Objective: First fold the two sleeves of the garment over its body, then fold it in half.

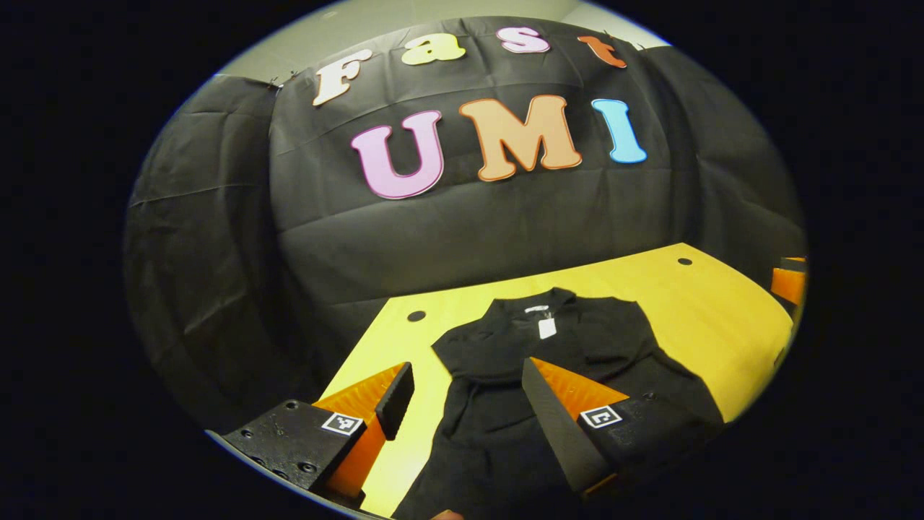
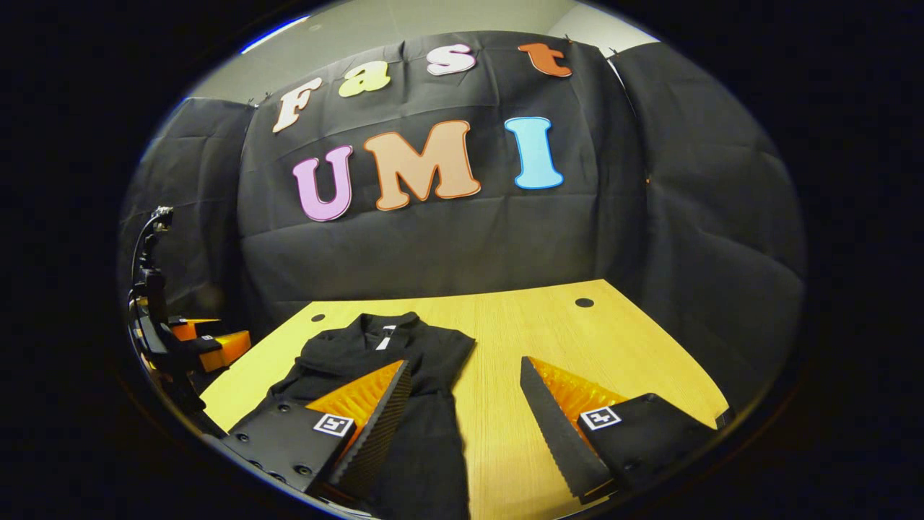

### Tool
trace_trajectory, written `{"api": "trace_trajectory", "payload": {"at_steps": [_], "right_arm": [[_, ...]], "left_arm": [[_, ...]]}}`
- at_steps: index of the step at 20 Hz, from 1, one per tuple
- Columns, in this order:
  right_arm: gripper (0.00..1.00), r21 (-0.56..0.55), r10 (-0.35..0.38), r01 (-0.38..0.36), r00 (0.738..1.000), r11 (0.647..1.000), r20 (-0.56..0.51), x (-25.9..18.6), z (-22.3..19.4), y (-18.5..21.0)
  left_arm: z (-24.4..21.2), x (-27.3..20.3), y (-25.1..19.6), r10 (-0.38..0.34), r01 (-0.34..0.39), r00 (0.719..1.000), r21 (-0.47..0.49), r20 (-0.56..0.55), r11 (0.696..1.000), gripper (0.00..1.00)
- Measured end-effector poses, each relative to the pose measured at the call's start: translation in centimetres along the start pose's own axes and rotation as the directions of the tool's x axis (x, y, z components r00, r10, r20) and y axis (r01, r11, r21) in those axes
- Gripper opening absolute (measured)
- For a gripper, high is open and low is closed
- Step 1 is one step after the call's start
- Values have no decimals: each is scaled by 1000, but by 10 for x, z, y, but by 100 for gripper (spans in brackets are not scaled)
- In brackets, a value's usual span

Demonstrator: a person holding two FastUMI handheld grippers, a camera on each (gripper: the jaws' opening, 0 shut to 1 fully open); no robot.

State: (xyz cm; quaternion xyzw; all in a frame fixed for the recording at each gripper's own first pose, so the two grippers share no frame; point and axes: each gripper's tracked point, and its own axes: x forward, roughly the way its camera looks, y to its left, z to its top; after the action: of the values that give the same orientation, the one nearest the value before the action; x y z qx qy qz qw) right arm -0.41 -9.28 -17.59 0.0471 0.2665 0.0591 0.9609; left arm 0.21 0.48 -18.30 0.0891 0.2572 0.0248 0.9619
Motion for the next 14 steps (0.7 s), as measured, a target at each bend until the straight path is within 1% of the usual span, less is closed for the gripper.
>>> {"api": "trace_trajectory", "payload": {"at_steps": [2, 3, 4, 5, 6, 7, 8, 14], "right_arm": [[98, -1, -3, 3, 1000, 1000, 0, -9, -7, 9], [93, -4, -8, 8, 1000, 1000, -6, -12, -12, 12], [98, -5, -10, 10, 1000, 1000, -11, -15, -17, 15], [98, -7, -12, 12, 1000, 1000, -15, -19, -22, 19], [100, -11, -14, 14, 1000, 1000, -25, -22, -28, 22], [98, -17, -18, 18, 999, 1000, -35, -24, -35, 23], [98, -23, -23, 22, 999, 999, -46, -27, -43, 24], [98, -42, -51, 44, 983, 998, -174, -42, -110, 24]], "left_arm": [[-17, -13, 13, 5, -5, 1000, -6, -19, 1000, 94], [-26, -19, 20, 9, -9, 999, -5, -31, 1000, 94], [-35, -24, 24, 10, -10, 999, -4, -39, 1000, 94], [-43, -28, 28, 9, -10, 999, -4, -50, 1000, 94], [-52, -33, 32, 7, -7, 998, -7, -62, 1000, 94], [-63, -38, 35, 6, -7, 997, -10, -80, 1000, 94], [-73, -41, 38, 6, -7, 995, -11, -97, 1000, 94], [-144, -62, 55, 15, -16, 977, -3, -215, 1000, 94]]}}
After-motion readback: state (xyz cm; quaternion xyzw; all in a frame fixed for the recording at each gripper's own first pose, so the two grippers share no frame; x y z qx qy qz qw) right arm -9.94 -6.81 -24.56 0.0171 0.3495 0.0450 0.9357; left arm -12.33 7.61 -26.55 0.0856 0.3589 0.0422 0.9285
